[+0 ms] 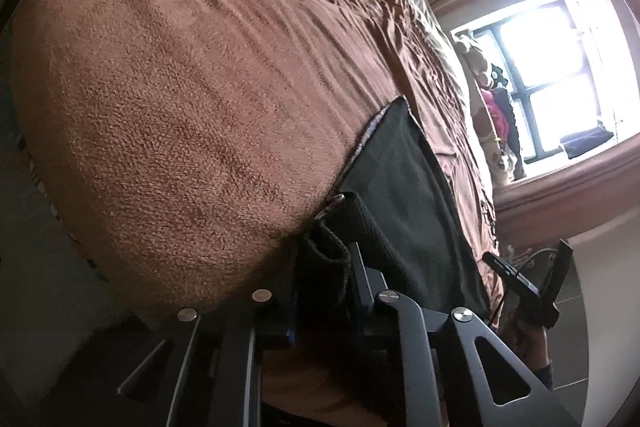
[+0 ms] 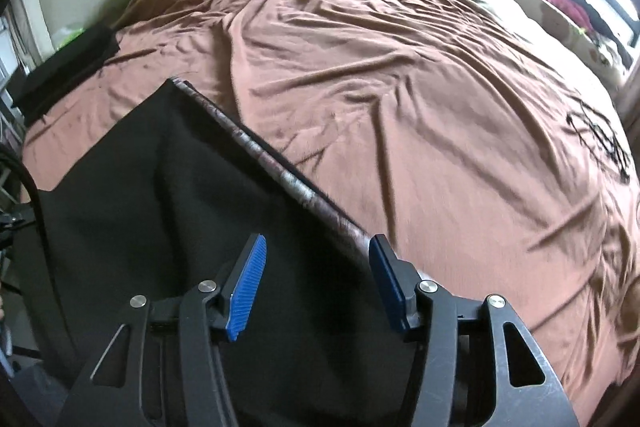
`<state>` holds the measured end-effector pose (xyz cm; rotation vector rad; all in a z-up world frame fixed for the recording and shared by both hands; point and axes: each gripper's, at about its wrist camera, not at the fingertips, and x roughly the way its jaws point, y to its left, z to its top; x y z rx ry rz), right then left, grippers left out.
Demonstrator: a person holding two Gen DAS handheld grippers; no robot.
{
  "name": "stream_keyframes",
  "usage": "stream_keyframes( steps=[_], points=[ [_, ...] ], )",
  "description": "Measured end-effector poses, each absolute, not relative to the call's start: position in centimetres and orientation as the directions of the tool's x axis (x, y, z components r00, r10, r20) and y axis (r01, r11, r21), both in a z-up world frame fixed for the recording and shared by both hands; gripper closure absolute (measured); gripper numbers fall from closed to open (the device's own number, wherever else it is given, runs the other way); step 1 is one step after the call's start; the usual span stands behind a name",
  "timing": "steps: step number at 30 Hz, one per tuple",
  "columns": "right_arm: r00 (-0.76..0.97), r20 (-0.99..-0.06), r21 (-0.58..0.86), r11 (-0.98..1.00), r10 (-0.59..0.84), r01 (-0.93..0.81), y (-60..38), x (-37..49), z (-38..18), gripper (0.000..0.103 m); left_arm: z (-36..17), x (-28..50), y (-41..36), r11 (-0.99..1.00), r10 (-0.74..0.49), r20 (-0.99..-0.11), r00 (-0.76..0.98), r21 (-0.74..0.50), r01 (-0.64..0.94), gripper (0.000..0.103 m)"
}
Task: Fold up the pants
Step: 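Open the right tool and lay the waistband down while the left tool holds the leg, then grasp the shorts' edge with the right tool while the left tool holds the waistband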
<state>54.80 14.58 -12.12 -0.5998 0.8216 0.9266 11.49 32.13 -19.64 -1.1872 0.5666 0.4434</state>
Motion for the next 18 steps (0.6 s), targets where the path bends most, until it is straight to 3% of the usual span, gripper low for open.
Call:
stream_keyframes(
  steps=[2,8,9,11,12,13,18],
  points=[
    [0.330,-0.829,-0.107,0.453,0.450,-0.885,15.8,54.9,-12.7,0.059,-19.6,11.5,32.0,0.318,0.035,-0.631,0.775,-0.728,-0.607,0.085],
    [0.304,-0.858,-0.127,0.402,0.415,-0.907,18.4,56.4,-15.2,0.065,-19.4,11.5,31.7,0.316,0.051,-0.646,0.762,-0.713,-0.626,0.085],
    [0.297,-0.860,-0.124,0.396,0.415,-0.910,18.5,56.6,-15.4,0.068,-19.4,11.5,31.7,0.314,0.051,-0.646,0.761,-0.713,-0.627,0.085],
    [0.279,-0.869,-0.118,0.376,0.410,-0.919,19.0,57.0,-16.0,0.081,-19.4,11.5,31.7,0.314,0.052,-0.648,0.760,-0.712,-0.628,0.085],
    [0.270,-0.873,-0.113,0.368,0.407,-0.923,19.1,57.1,-16.1,0.093,-19.4,11.6,31.7,0.313,0.052,-0.649,0.759,-0.711,-0.630,0.085],
    [0.261,-0.875,-0.108,0.361,0.408,-0.926,19.2,57.2,-16.2,0.097,-19.4,11.6,31.7,0.313,0.054,-0.651,0.757,-0.709,-0.631,0.085],
    [0.293,-0.868,-0.143,0.363,0.400,-0.921,19.2,57.3,-16.2,0.103,-19.1,11.9,31.6,0.322,0.057,-0.661,0.749,-0.698,-0.640,0.085]
  ],
)
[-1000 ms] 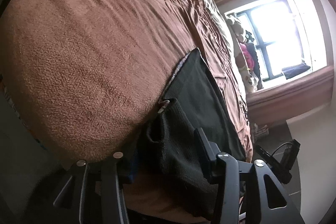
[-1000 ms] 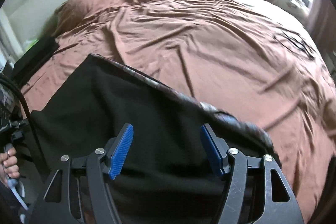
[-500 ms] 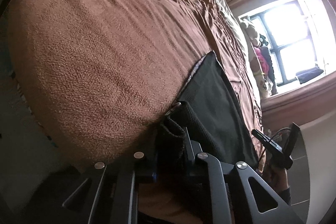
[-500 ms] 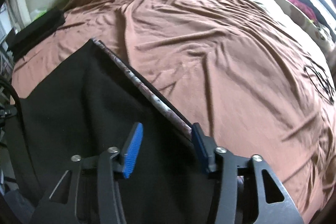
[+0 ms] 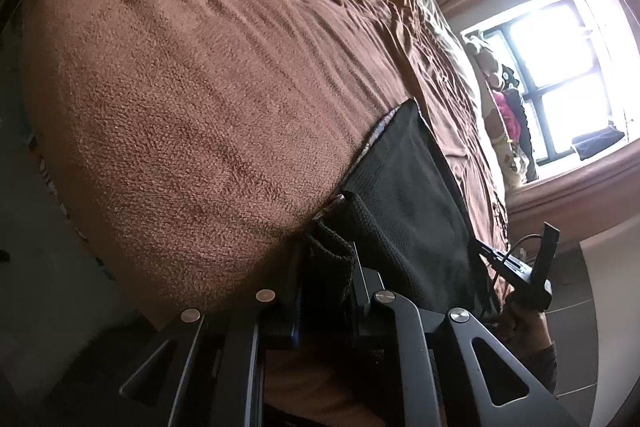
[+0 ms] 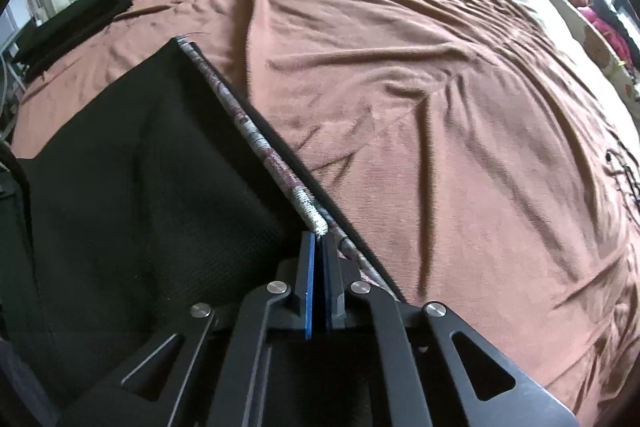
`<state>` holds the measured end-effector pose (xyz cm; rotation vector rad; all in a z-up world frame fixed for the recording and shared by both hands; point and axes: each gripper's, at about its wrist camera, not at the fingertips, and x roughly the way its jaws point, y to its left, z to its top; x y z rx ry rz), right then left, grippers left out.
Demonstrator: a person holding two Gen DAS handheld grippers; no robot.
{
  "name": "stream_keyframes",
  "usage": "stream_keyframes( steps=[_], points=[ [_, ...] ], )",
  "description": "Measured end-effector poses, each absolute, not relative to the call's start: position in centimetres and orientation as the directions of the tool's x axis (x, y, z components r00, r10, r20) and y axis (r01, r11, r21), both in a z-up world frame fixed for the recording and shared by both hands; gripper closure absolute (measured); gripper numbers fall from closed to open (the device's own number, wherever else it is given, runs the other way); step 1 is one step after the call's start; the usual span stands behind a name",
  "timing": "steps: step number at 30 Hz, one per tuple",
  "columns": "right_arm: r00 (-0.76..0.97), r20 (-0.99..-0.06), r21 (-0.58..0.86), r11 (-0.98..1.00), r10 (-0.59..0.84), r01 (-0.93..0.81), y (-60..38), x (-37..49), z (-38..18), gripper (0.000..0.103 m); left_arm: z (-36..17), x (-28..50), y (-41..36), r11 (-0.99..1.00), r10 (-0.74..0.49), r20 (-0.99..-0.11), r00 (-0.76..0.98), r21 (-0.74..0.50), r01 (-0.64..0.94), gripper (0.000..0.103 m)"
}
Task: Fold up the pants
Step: 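Grasp the shorts' edge with the right tool while the left tool holds the waistband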
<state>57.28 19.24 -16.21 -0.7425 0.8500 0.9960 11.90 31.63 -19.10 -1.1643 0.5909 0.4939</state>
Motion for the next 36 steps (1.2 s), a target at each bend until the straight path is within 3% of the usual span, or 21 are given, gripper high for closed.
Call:
stream_keyframes(
  steps=[16,25,29,36],
  points=[
    [0.422,-0.865,-0.258,0.481,0.272,-0.838,22.7,57.7,-18.2,0.101,-19.6,11.6,31.7,0.283,-0.028,-0.628,0.778,-0.751,-0.596,0.085],
    [0.360,-0.860,-0.077,0.605,0.362,-0.793,19.4,58.1,-12.4,0.099,-20.2,11.1,31.9,0.278,-0.036,-0.584,0.811,-0.785,-0.553,0.082],
    [0.315,-0.879,-0.018,0.635,0.358,-0.773,17.8,56.8,-12.1,0.099,-19.8,10.5,31.8,0.290,-0.026,-0.569,0.822,-0.791,-0.539,0.091],
    [0.244,-0.945,-0.032,0.681,0.217,-0.731,16.6,56.6,-15.1,0.099,-19.2,9.8,32.1,0.291,-0.021,-0.546,0.838,-0.805,-0.517,0.092]
  ],
)
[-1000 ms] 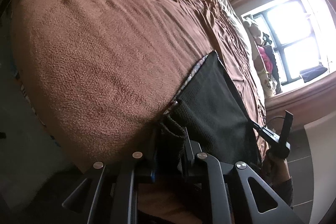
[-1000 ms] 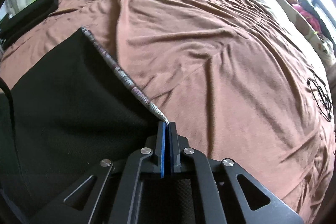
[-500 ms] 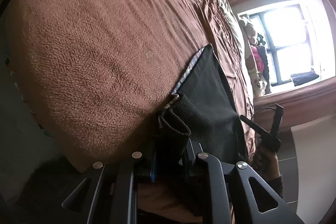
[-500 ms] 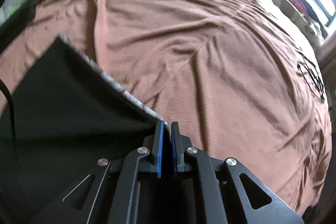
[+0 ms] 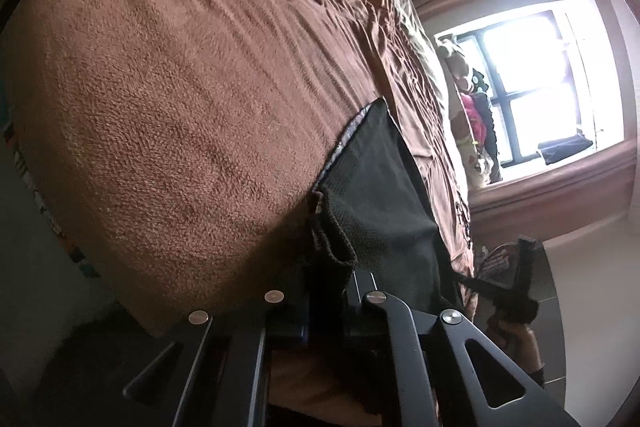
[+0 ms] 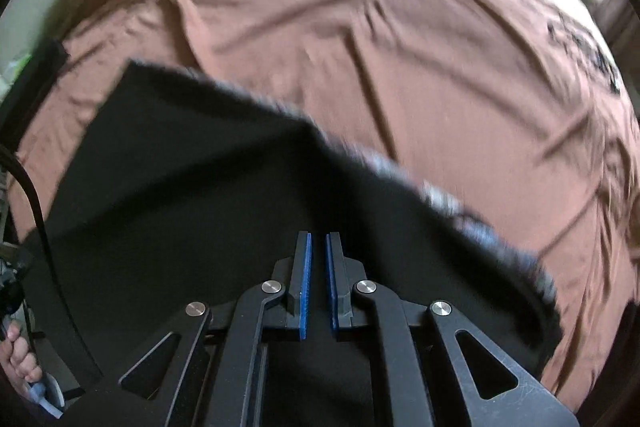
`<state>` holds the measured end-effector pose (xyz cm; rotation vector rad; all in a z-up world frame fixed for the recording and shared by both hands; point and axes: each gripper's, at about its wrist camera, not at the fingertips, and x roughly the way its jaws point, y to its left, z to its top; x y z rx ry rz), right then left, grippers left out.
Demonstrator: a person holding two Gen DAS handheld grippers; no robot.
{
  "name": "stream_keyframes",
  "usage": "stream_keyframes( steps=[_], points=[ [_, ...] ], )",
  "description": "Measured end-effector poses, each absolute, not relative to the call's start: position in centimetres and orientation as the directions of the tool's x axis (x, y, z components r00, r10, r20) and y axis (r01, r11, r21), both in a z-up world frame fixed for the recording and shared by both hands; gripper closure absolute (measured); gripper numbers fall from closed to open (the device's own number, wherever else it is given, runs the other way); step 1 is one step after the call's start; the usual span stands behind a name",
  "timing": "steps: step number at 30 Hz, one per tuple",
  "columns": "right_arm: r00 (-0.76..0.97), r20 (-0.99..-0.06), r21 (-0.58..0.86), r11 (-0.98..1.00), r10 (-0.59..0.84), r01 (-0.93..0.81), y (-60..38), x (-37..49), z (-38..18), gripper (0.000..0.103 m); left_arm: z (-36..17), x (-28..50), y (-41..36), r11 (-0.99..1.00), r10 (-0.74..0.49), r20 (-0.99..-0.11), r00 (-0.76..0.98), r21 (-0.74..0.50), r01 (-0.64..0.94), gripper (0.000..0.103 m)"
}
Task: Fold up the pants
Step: 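Grasp the shorts' edge with the right tool while the left tool holds the waistband, then lift and fold the black shorts over with the right tool toward the left tool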
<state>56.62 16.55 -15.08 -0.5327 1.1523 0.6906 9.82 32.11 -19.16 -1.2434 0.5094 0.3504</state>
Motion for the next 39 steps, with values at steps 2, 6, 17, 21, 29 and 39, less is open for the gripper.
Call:
stream_keyframes(
  steps=[2,6,17,21,29,39],
  points=[
    [0.275,-0.949,-0.088,0.711,0.153,-0.698,15.9,57.5,-16.2,0.099,-19.2,9.9,32.2,0.291,-0.025,-0.546,0.838,-0.806,-0.516,0.092],
    [0.297,-0.947,-0.111,0.742,0.123,-0.661,15.6,59.7,-17.5,0.099,-19.5,9.8,32.3,0.280,-0.033,-0.544,0.838,-0.810,-0.515,0.092],
    [0.381,-0.918,-0.154,0.786,0.111,-0.599,19.4,63.9,-20.1,0.100,-20.3,10.0,32.5,0.254,-0.055,-0.546,0.836,-0.818,-0.517,0.092],
    [0.385,-0.915,-0.130,0.810,0.125,-0.572,19.4,64.7,-20.0,0.100,-20.3,10.1,32.4,0.246,-0.073,-0.545,0.835,-0.821,-0.514,0.089],
    [0.326,-0.906,0.017,0.793,0.270,-0.610,18.3,60.3,-17.4,0.099,-19.9,10.5,31.9,0.238,-0.097,-0.488,0.867,-0.858,-0.456,0.057],
    [0.186,-0.915,0.172,0.764,0.358,-0.622,15.5,54.3,-19.0,0.099,-19.8,11.3,32.1,0.274,-0.121,-0.477,0.870,-0.859,-0.433,0.057]
  ],
)
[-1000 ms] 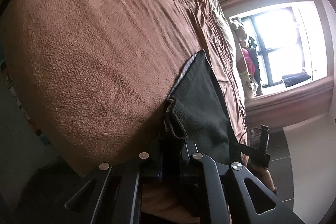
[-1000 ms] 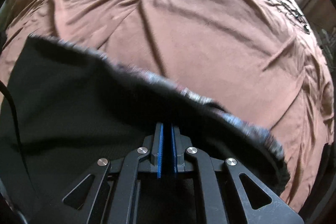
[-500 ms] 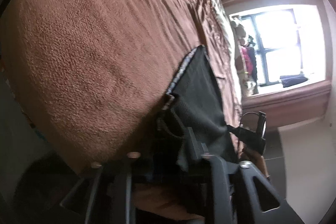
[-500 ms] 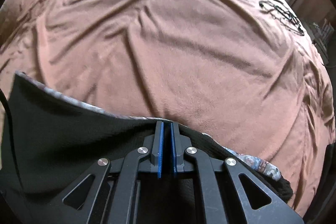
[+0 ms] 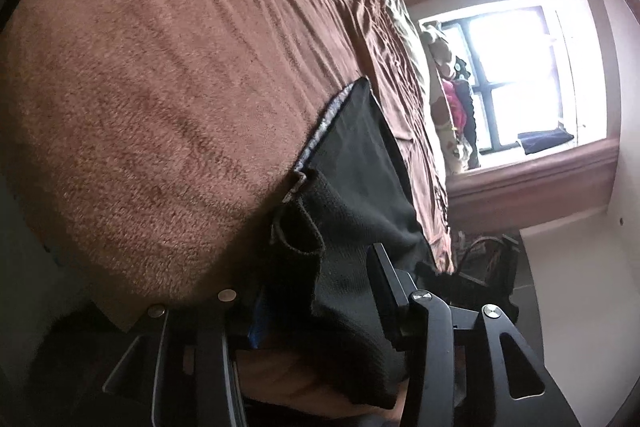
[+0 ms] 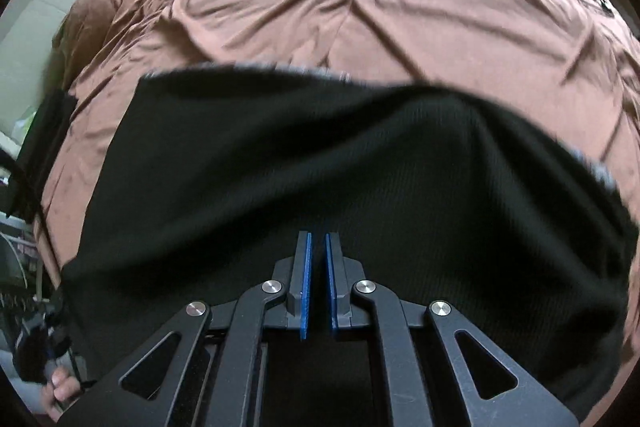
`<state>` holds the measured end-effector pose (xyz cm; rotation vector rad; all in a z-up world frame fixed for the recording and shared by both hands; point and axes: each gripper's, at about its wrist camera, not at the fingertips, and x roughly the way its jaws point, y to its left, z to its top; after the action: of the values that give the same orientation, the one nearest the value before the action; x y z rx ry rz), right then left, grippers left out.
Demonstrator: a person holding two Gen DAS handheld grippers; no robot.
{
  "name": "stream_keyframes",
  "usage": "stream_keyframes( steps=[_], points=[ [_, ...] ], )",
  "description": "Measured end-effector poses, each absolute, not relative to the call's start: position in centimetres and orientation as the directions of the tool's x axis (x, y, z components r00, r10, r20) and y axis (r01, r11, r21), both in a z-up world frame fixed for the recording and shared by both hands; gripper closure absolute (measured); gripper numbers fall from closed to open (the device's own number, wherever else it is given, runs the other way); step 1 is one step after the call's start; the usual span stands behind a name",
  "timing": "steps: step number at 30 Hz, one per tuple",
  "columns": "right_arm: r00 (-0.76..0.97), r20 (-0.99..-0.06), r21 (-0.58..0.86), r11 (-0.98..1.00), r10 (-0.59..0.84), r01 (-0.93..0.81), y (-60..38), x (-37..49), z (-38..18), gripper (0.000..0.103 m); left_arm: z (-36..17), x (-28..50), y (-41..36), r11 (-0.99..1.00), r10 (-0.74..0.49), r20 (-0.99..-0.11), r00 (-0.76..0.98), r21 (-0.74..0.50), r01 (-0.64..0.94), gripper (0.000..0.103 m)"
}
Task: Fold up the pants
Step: 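Lift and fold the black shorts over with the right tool toward the left tool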
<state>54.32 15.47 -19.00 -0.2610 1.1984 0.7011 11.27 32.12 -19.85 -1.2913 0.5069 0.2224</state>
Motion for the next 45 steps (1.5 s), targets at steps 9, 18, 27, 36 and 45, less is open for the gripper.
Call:
stream_keyframes(
  steps=[9,18,27,36,45],
  points=[
    [0.148,-0.893,0.241,0.729,0.425,-0.641,13.3,49.3,-17.7,0.099,-20.4,11.5,33.5,0.269,-0.165,-0.464,0.870,-0.870,-0.413,0.089],
    [0.226,-0.865,0.210,0.732,0.448,-0.649,10.8,46.3,-14.5,0.099,-19.7,11.9,34.4,0.322,-0.188,-0.480,0.857,-0.855,-0.408,0.089],
    [0.241,-0.873,0.187,0.748,0.424,-0.637,11.1,43.2,-17.2,0.099,-20.3,11.7,34.2,0.289,-0.186,-0.469,0.863,-0.866,-0.408,0.089],
    [0.249,-0.872,0.184,0.754,0.421,-0.630,9.5,39.1,-19.5,0.099,-20.5,11.2,34.0,0.274,-0.174,-0.439,0.882,-0.881,-0.385,0.089],
    [0.219,-0.884,0.178,0.732,0.412,-0.657,8.3,37.4,-17.9,0.099,-18.4,10.7,33.7,0.277,-0.169,-0.364,0.916,-0.909,-0.310,0.091]
  ],
)
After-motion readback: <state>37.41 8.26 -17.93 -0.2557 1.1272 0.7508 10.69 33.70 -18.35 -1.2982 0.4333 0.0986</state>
